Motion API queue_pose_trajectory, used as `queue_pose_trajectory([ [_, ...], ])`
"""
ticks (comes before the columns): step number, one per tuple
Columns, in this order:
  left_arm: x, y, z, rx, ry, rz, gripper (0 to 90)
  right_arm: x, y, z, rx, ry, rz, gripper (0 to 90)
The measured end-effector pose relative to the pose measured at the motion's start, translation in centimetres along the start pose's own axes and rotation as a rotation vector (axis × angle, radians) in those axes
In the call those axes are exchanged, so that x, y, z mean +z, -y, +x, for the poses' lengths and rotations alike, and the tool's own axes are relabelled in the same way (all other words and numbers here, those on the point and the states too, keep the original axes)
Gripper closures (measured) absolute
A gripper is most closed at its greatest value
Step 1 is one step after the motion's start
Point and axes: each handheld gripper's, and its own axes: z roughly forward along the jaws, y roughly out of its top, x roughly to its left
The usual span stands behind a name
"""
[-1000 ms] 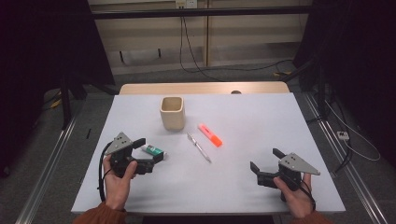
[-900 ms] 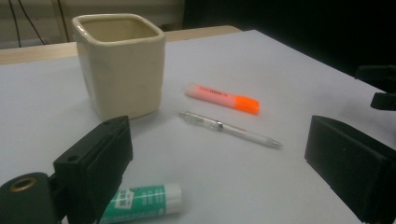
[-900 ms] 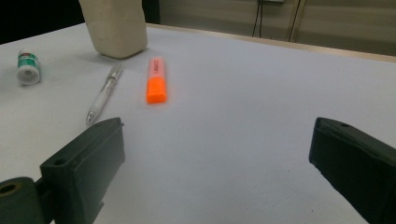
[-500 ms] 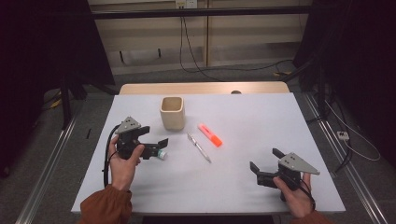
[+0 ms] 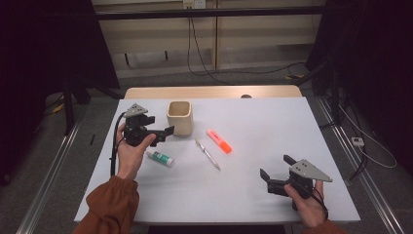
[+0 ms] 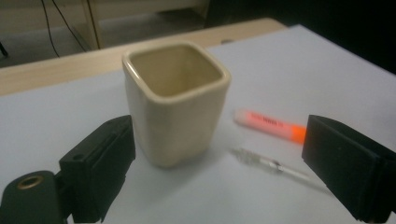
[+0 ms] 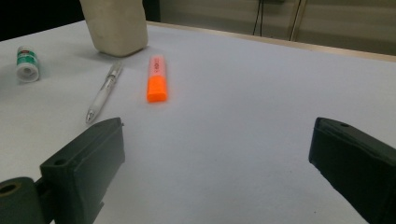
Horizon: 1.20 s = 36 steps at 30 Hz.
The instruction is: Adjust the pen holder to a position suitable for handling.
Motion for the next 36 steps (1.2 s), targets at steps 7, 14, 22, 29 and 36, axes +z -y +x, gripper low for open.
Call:
queue_pose_trajectory([
  [7, 1.6, -1.6, 0.9, 0.000, -0.040, 0.003, 11.3, 0.1, 0.0, 0.0, -0.001, -0.001, -0.001, 2.9],
  [14, 2.8, -2.0, 2.0, -0.023, -0.051, 0.017, 11.0, 0.3, -0.1, 0.0, -0.009, -0.010, -0.003, 3.0],
  [22, 4.1, -2.8, 3.0, -0.031, -0.080, 0.060, 16.6, 0.2, -0.1, 0.0, -0.011, -0.010, -0.004, 3.0],
  [29, 6.0, -3.9, 4.0, -0.034, -0.103, 0.120, 20.0, 0.3, -0.1, 0.0, -0.011, -0.014, 0.000, 3.0],
  [36, 7.7, -4.3, 5.0, -0.071, -0.120, 0.164, 30.0, 0.3, 0.0, 0.0, -0.009, -0.019, 0.002, 3.2],
])
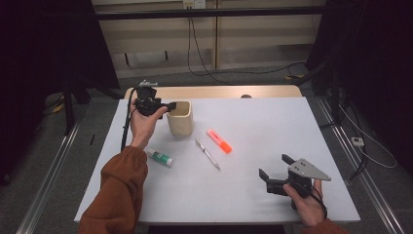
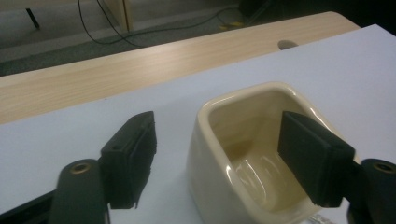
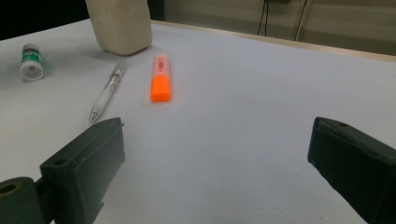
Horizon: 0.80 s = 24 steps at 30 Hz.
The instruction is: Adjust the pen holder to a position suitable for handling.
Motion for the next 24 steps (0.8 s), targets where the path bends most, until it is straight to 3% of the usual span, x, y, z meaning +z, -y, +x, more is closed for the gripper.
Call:
queue_pose_trajectory([
  [5, 0.8, -0.2, 0.6, -0.031, 0.033, 0.020, 39.6, 0.0, 0.0, 0.0, -0.003, -0.001, 0.001, 3.2],
  [10, 1.9, -0.2, 0.6, -0.021, 0.019, 0.063, 50.2, 0.0, 0.0, 0.0, -0.003, -0.003, 0.003, 3.2],
  [15, 2.8, -0.1, 0.2, -0.002, -0.035, 0.107, 56.5, 0.0, 0.0, 0.0, -0.004, -0.003, 0.004, 3.4],
  [19, 3.4, 0.0, 0.0, -0.005, -0.030, 0.113, 66.3, 0.0, 0.0, 0.0, -0.006, -0.004, 0.004, 3.4],
  [24, 3.5, 0.0, 0.1, -0.009, -0.024, 0.138, 69.0, 0.0, 0.0, 0.0, -0.007, -0.007, 0.007, 3.4],
])
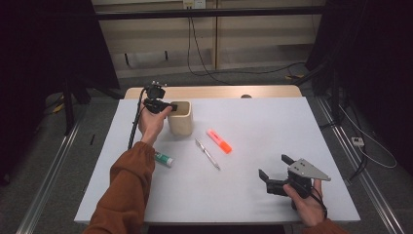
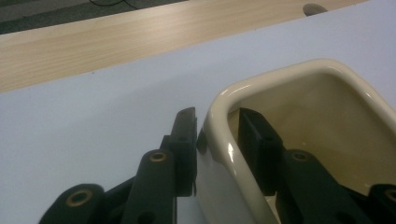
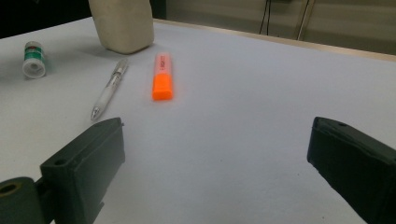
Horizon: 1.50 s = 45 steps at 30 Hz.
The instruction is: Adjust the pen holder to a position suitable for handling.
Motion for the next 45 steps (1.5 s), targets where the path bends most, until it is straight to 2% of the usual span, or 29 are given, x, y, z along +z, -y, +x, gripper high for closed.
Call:
queue_pose_trajectory([
  [10, -0.3, -0.3, -0.5, 0.041, -0.047, 0.032, 73.1, 0.0, 0.0, 0.0, -0.003, -0.001, 0.000, 3.4],
  [13, -0.3, -0.3, -0.5, 0.061, -0.075, 0.043, 79.3, 0.0, 0.0, 0.0, -0.002, 0.000, 0.001, 3.4],
  [15, -0.3, -0.2, -0.3, 0.052, -0.053, 0.044, 81.1, 0.0, 0.0, 0.0, -0.004, -0.001, 0.000, 3.4],
  [18, -0.4, -0.2, -0.3, 0.071, -0.065, 0.048, 82.5, 0.1, 0.0, 0.1, -0.004, -0.001, 0.001, 3.4],
  [26, -0.6, 0.0, 0.0, 0.047, -0.064, 0.039, 83.1, 0.1, 0.0, 0.0, -0.003, 0.002, 0.002, 3.4],
  [30, -0.8, 0.0, 0.0, 0.051, -0.062, 0.020, 83.2, 0.1, 0.0, 0.0, -0.003, 0.002, 0.001, 3.3],
  [32, -1.1, -0.1, 0.0, 0.066, -0.059, 0.013, 83.1, 0.1, 0.0, 0.0, -0.002, 0.002, 0.001, 3.3],
  [34, -1.3, -0.2, -0.1, 0.057, -0.051, 0.001, 83.2, 0.1, 0.0, 0.0, -0.002, 0.002, 0.001, 3.3],
  [40, -2.4, -0.3, -0.1, 0.082, -0.021, -0.032, 83.1, 0.1, 0.0, 0.0, -0.001, 0.003, 0.001, 3.3],
  [43, -3.0, -0.3, -0.1, 0.095, -0.015, -0.048, 83.2, 0.1, 0.0, 0.0, -0.002, 0.003, 0.001, 3.3],
  [45, -3.4, -0.3, -0.2, 0.117, -0.018, -0.056, 83.1, 0.1, 0.0, 0.0, -0.001, 0.005, 0.001, 3.3],
])
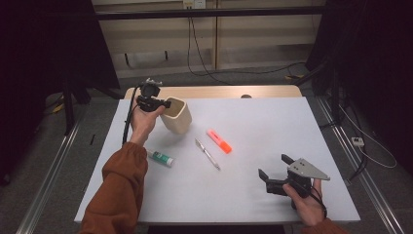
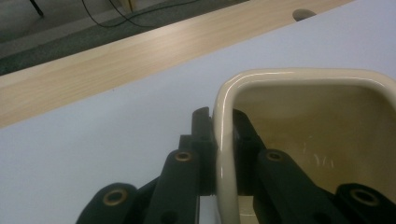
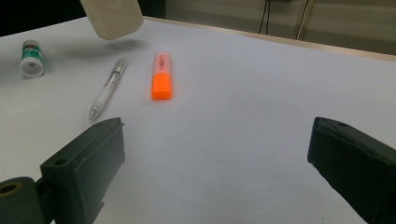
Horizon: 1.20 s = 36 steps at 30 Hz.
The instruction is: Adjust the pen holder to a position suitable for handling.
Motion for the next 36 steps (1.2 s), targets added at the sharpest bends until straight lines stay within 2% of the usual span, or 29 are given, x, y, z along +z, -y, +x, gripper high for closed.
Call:
queue_pose_trajectory([
  [4, -0.5, 0.0, -0.3, 0.035, 0.029, -0.012, 83.1, 0.0, 0.0, 0.0, 0.001, 0.000, 0.000, 3.3],
  [7, -0.7, 0.1, -0.8, 0.039, 0.055, -0.027, 83.2, 0.0, 0.0, 0.0, 0.001, 0.001, 0.002, 3.3],
  [8, -0.9, 0.0, -0.8, 0.071, 0.060, -0.012, 83.1, 0.0, 0.0, 0.0, 0.001, -0.001, 0.001, 3.3],
  [10, -1.1, 0.0, -1.2, 0.088, 0.074, -0.014, 83.1, 0.1, 0.0, 0.0, 0.000, -0.001, 0.002, 3.3],
  [15, -1.8, -0.1, -1.7, 0.108, 0.128, -0.039, 83.2, 0.0, 0.0, 0.1, 0.000, -0.001, 0.002, 3.3],
  [17, -2.1, -0.2, -2.0, 0.131, 0.144, -0.045, 83.2, 0.0, 0.0, 0.0, 0.001, 0.000, 0.002, 3.3],
  [18, -2.3, -0.2, -2.1, 0.157, 0.151, -0.037, 83.2, 0.1, 0.0, 0.0, 0.001, 0.000, 0.001, 3.2],
  [20, -2.5, -0.2, -2.5, 0.174, 0.169, -0.038, 83.2, 0.1, 0.0, 0.0, 0.000, 0.000, 0.002, 3.2],
  [28, -2.9, -0.2, -3.4, 0.198, 0.204, -0.047, 83.1, 0.1, 0.0, 0.0, 0.000, 0.000, 0.003, 3.2],
  [36, -3.5, -0.1, -4.7, 0.259, 0.239, -0.048, 83.2, 0.1, 0.0, 0.1, -0.001, -0.001, 0.004, 3.2],
])
